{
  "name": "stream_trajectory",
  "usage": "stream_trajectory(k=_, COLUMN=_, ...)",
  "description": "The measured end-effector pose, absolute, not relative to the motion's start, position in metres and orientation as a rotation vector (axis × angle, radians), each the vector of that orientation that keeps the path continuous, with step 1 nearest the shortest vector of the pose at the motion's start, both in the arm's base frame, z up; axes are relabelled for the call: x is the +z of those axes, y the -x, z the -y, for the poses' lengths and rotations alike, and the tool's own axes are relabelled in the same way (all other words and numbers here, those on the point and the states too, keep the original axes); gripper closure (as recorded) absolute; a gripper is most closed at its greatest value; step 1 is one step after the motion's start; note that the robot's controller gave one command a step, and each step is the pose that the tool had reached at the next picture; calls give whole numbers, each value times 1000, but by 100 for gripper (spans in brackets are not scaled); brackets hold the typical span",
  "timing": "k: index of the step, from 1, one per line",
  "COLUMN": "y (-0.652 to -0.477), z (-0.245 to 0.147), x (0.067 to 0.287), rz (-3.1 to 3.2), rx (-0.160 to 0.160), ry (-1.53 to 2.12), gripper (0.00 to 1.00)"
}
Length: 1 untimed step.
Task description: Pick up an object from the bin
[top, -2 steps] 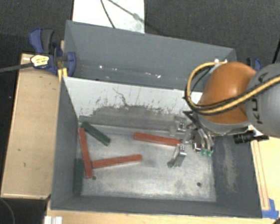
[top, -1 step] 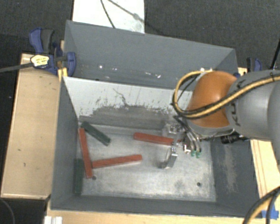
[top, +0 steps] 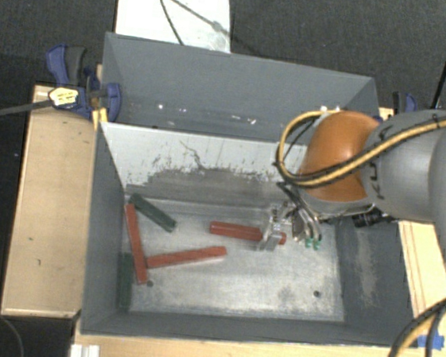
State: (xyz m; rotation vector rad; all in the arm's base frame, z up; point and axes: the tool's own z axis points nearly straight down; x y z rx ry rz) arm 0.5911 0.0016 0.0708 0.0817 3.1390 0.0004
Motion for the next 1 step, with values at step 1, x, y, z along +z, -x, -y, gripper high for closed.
stream_trajectory(k=1, y=-584, z=16, x=220, rz=-3123, rx=-2, ry=208, gripper=100)
